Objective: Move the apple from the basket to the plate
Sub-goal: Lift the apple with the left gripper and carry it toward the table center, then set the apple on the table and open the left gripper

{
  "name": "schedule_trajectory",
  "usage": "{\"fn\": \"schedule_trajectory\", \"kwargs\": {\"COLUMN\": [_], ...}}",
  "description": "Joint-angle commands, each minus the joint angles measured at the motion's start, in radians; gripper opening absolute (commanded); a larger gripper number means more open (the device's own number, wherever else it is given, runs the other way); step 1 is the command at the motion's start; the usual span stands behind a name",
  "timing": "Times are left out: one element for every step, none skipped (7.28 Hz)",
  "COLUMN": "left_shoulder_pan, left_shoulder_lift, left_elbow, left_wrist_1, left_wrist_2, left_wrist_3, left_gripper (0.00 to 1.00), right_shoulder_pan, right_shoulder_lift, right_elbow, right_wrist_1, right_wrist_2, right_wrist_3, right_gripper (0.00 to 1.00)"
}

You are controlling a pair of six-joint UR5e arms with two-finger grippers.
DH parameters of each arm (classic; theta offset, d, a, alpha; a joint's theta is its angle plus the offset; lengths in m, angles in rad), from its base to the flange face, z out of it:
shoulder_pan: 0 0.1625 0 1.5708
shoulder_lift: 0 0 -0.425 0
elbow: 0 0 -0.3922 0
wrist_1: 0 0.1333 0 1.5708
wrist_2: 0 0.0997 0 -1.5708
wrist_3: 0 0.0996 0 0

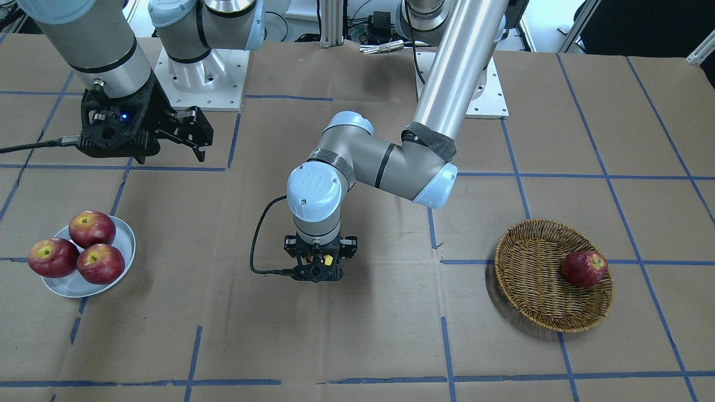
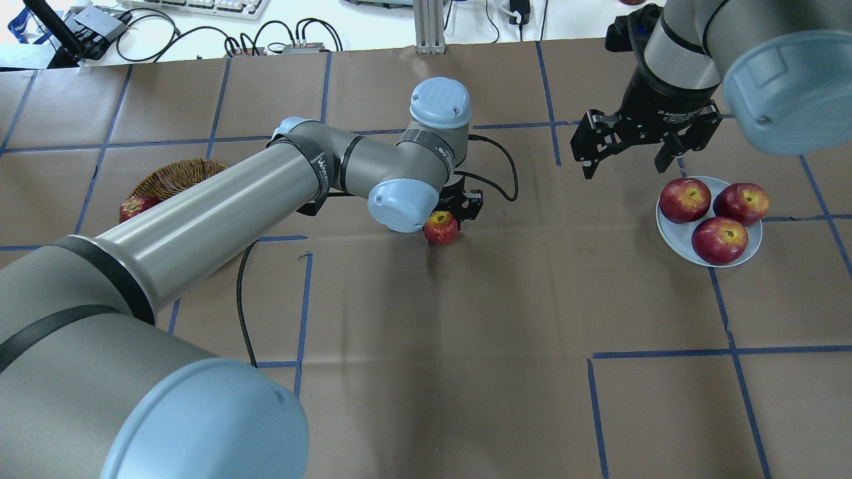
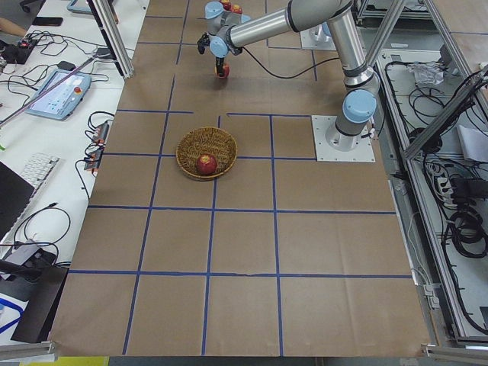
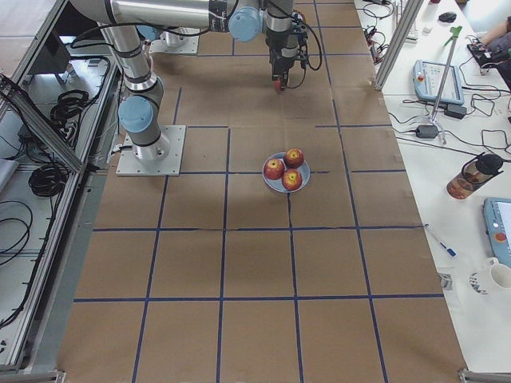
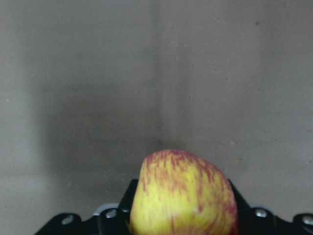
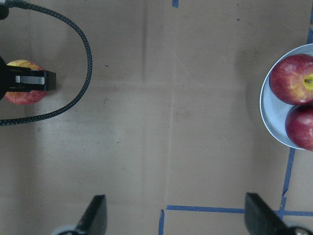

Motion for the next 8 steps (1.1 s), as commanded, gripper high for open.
{"fn": "schedule_trajectory", "kwargs": {"left_shoulder_pan": [0.0, 0.002, 0.003, 0.03, 0.094, 0.166, 0.226, 0.301], "left_shoulder_lift": [0.005, 0.031, 0.077, 0.16, 0.253, 0.354, 0.445, 0.512], "left_elbow": [-0.002, 0.0, 0.003, 0.019, 0.036, 0.029, 0.027, 0.032], "left_wrist_1": [-0.001, -0.015, -0.02, -0.11, -0.246, -0.297, -0.384, -0.502], "left_wrist_2": [0.0, 0.0, 0.002, 0.002, 0.0, -0.003, 0.0, 0.0], "left_wrist_3": [-0.001, 0.004, 0.01, 0.024, 0.068, 0.199, 0.258, 0.262], "left_gripper": [0.99, 0.99, 0.99, 0.99, 0.99, 0.99, 1.0, 1.0], "right_shoulder_pan": [0.0, 0.0, 0.0, 0.0, 0.0, 0.0, 0.0, 0.001], "right_shoulder_lift": [0.0, 0.0, 0.0, 0.0, 0.0, 0.0, 0.0, -0.003], "right_elbow": [0.0, 0.0, 0.0, 0.0, 0.0, 0.002, 0.003, 0.0], "right_wrist_1": [-0.001, 0.0, 0.0, 0.0, 0.0, -0.001, -0.001, -0.001], "right_wrist_2": [0.0, 0.0, 0.0, 0.0, 0.0, 0.0, 0.0, -0.008], "right_wrist_3": [0.0, 0.0, 0.0, 0.0, 0.0, 0.0, 0.002, 0.012], "right_gripper": [1.0, 1.0, 1.0, 1.0, 1.0, 1.0, 1.0, 1.0]}}
